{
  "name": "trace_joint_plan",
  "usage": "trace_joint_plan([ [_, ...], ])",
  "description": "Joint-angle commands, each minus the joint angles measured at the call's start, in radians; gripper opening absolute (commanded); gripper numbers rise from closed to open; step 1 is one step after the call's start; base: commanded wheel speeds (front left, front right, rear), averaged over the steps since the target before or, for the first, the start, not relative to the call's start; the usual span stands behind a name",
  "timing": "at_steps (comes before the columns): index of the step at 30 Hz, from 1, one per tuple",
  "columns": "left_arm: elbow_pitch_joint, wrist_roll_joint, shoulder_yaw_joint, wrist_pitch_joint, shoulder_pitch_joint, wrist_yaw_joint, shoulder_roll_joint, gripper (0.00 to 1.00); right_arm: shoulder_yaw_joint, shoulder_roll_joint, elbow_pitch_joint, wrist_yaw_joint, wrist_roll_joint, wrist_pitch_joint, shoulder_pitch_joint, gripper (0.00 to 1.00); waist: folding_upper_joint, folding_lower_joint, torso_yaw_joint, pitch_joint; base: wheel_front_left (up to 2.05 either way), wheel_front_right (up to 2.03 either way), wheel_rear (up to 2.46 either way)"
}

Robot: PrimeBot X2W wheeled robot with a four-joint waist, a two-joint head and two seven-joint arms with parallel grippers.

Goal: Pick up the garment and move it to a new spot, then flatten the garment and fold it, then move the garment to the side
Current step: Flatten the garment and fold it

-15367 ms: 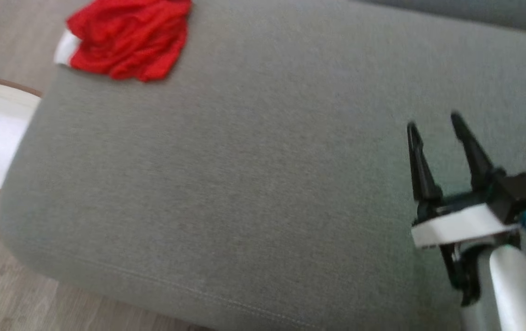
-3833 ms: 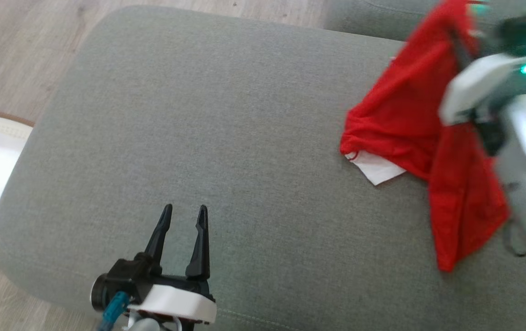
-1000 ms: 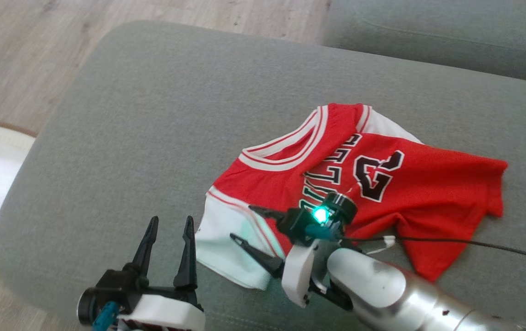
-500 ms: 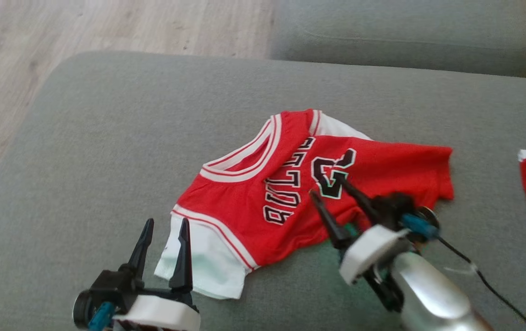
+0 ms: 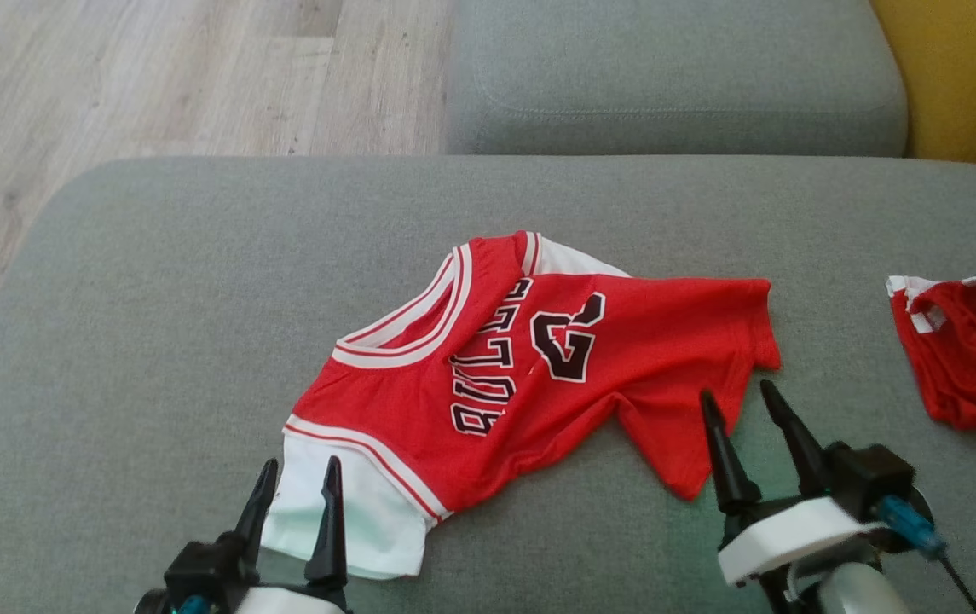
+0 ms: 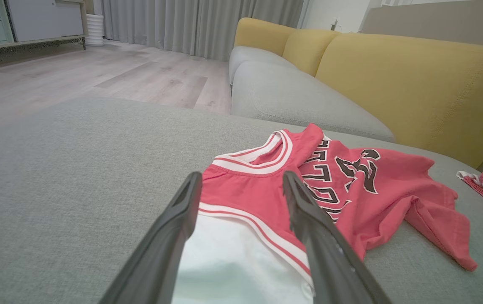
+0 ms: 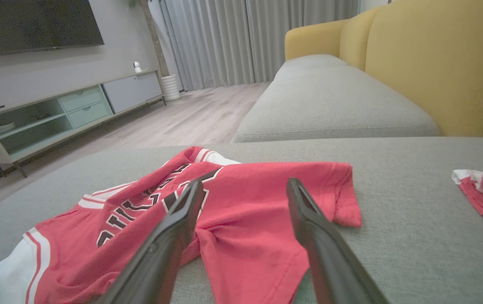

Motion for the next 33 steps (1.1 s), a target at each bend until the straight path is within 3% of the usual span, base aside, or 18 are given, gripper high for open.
trace_joint_plan([
  [1, -0.019, -0.008, 0.046, -0.016, -0.025, -0.002, 0.013, 1.0, 0.012, 0.005, -0.047, 0.004, 0.007, 0.004, -0.022, 1.0, -0.0001, 0.0001, -0.001, -0.005, 0.0, 0.0, 0.0],
  [11, 0.005, -0.005, 0.078, -0.027, -0.008, -0.016, 0.008, 1.0, -0.03, 0.005, -0.135, 0.004, 0.025, 0.027, 0.039, 1.0, -0.0001, 0.0001, -0.011, -0.019, 0.0, 0.0, 0.0],
  [28, 0.027, 0.013, 0.1, -0.029, 0.001, -0.025, -0.003, 1.0, -0.046, 0.005, -0.163, 0.004, 0.017, 0.051, 0.06, 1.0, -0.0001, 0.0001, -0.014, -0.01, 0.0, 0.0, 0.0],
  [33, 0.069, 0.012, 0.092, 0.023, 0.008, -0.012, 0.017, 1.0, -0.041, 0.005, -0.162, 0.004, 0.022, 0.056, 0.063, 1.0, -0.0001, 0.0001, -0.016, -0.004, 0.0, 0.0, 0.0],
])
